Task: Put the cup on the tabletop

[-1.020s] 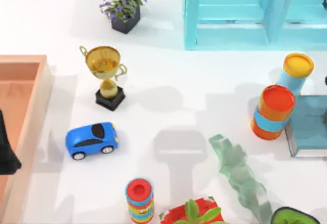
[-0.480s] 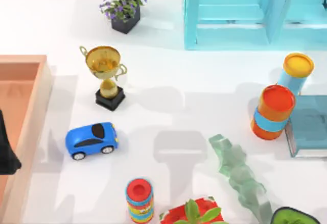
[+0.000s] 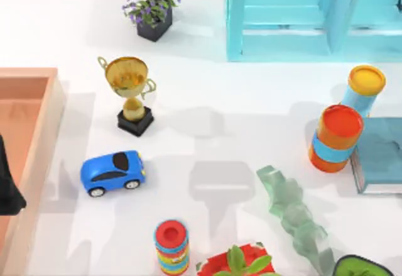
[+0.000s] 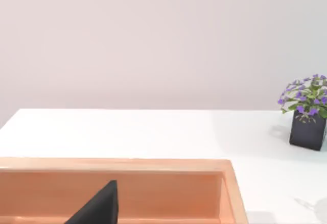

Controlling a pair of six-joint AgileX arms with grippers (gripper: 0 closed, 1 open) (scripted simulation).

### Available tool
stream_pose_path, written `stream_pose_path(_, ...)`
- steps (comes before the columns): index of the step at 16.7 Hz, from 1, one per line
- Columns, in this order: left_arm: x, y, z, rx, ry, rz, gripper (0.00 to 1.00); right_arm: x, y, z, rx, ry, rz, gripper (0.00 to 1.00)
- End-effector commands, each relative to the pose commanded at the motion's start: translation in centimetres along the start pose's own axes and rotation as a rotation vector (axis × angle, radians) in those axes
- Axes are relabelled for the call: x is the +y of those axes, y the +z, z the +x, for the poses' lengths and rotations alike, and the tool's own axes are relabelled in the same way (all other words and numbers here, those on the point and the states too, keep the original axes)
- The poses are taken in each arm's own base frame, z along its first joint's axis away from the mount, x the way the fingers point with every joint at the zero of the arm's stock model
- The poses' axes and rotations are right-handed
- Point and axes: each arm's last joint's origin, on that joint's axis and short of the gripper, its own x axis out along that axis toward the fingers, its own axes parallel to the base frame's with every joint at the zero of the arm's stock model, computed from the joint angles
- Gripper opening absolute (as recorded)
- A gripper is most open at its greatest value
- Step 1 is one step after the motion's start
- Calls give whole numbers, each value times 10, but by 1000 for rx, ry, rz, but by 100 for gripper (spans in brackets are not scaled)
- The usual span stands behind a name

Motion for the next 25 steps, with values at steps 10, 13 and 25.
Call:
stream_pose_path(10,0,0,0,0,0,0,100,184,13,-59,-240,15,19,0)
stream_pose_path(13,0,0,0,0,0,0,100,233,3,-39,-161,-8,11,0)
stream_pose_path(25,0,0,0,0,0,0,100,262,-3,1,-89,-41,-6,0)
